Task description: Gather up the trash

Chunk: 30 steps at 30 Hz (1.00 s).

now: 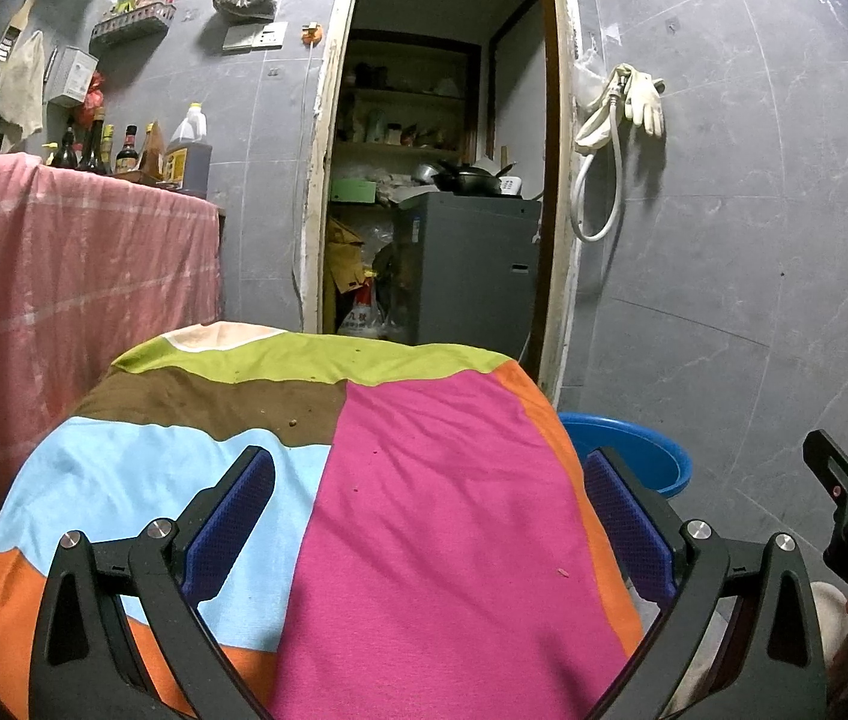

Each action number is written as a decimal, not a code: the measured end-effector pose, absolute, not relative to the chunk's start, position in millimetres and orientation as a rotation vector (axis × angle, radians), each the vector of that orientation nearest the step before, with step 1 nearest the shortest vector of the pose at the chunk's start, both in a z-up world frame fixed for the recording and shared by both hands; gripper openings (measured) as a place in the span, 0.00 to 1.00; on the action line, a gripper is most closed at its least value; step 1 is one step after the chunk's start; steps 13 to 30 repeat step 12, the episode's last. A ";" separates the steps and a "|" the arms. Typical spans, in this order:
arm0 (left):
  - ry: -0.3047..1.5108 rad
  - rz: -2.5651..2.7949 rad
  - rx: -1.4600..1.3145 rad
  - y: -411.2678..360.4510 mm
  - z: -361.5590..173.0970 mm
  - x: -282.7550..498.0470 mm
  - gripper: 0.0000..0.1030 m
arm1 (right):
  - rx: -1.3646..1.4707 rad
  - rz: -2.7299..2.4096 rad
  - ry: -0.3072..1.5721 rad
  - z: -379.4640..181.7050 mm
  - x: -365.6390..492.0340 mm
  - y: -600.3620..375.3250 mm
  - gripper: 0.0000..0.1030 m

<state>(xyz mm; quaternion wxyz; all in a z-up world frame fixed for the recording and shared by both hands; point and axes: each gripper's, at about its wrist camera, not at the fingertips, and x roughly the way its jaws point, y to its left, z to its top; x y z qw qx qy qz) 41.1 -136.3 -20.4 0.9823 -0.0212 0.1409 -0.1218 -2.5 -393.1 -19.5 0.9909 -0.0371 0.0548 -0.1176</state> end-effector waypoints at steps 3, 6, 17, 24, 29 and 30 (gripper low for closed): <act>0.283 -0.244 -0.041 -136.5 -20.4 41.4 0.98 | -0.075 -0.236 0.110 -19.4 -2.7 -392.7 1.00; 0.283 -0.245 -0.042 -135.7 -20.5 41.6 0.98 | -0.074 -0.237 0.110 -19.9 -2.8 -392.5 1.00; 0.285 -0.246 -0.042 -135.6 -20.6 41.6 0.98 | -0.075 -0.237 0.111 -19.8 -2.6 -392.5 1.00; 0.285 -0.246 -0.042 -135.6 -20.6 41.6 0.98 | -0.075 -0.237 0.111 -19.8 -2.6 -392.5 1.00; 0.285 -0.246 -0.042 -135.6 -20.6 41.6 0.98 | -0.075 -0.237 0.111 -19.8 -2.6 -392.5 1.00; 0.285 -0.246 -0.042 -135.6 -20.6 41.6 0.98 | -0.075 -0.237 0.111 -19.8 -2.6 -392.5 1.00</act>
